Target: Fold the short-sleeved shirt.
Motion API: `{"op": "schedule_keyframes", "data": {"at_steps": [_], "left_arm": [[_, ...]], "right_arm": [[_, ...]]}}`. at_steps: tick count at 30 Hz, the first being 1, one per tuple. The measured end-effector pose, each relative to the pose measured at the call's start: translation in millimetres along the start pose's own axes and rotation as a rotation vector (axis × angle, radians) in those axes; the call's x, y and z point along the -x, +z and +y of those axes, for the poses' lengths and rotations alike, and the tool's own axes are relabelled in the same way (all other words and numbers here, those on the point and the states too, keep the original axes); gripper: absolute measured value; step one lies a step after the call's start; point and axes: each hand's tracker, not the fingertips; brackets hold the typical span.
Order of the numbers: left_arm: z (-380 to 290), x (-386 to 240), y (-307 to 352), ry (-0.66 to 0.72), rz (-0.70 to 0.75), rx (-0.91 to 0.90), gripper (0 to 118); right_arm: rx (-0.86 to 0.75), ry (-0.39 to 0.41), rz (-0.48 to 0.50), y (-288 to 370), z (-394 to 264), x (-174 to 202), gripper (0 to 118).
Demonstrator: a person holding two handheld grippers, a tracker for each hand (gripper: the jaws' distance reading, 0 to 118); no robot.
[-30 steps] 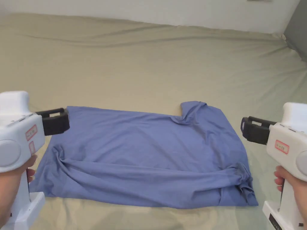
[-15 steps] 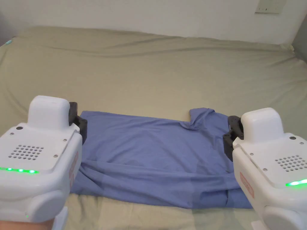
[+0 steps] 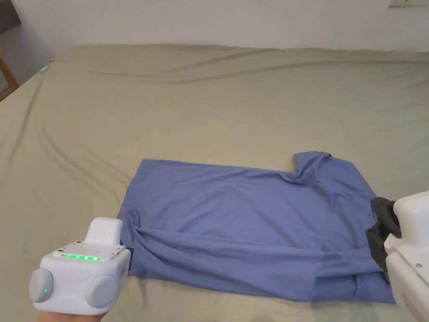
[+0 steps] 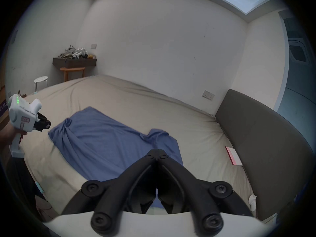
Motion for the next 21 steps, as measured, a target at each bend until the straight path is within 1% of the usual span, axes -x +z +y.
{"op": "schedule_keyframes", "data": {"at_steps": [3, 4, 5, 6, 7, 8, 9, 13, 14, 15, 16, 17, 18, 19, 20, 21], "left_arm": [[-4, 21, -37, 0.172, -0.041, 0.103, 0], [-4, 24, -43, 0.194, -0.035, 0.107, 9], [-2, 27, -46, 0.205, -0.034, 0.095, 25], [-1, 28, -51, 0.194, -0.024, 0.088, 65], [0, 28, -56, 0.192, -0.02, 0.091, 91], [1, 28, -60, 0.193, -0.027, 0.091, 104], [1, 28, -66, 0.194, -0.031, 0.089, 107], [4, 17, -81, 0.123, -0.022, 0.148, 106], [6, 17, -77, 0.135, -0.021, 0.138, 103], [9, 17, -73, 0.135, -0.027, 0.147, 88], [10, 15, -68, 0.133, -0.074, 0.137, 72], [10, 14, -62, 0.14, -0.104, 0.126, 45], [12, 8, -55, 0.107, -0.077, 0.103, 8], [13, 2, -51, 0.056, -0.049, 0.086, 8], [12, -1, -46, 0.036, -0.025, 0.059, 8], [12, 1, -42, 0.049, -0.029, 0.061, 8]], "right_arm": [[0.048, 0.021, -0.008, -3, -12, -6, 2], [0.06, 0.021, -0.017, -3, -16, -8, 2], [0.074, 0.019, -0.025, -4, -20, -11, 2], [0.089, 0.017, -0.032, -4, -23, -14, 2], [0.106, 0.014, -0.037, -5, -26, -17, 2], [0.124, 0.011, -0.038, -7, -30, -19, 2], [0.14, 0.008, -0.039, -9, -33, -22, 2], [0.182, 0.001, -0.047, -15, -42, -30, 2], [0.193, -0.001, -0.051, -17, -44, -33, 2], [0.208, -0.009, -0.053, -21, -46, -37, 2], [0.225, -0.02, -0.056, -26, -49, -40, 2], [0.26, -0.041, -0.062, -34, -53, -45, 4], [0.315, -0.07, -0.05, -45, -58, -50, 20], [0.361, -0.096, -0.046, -55, -63, -55, 49], [0.394, -0.138, -0.042, -66, -72, -60, 89], [0.457, -0.171, -0.035, -80, -82, -67, 109]]}}
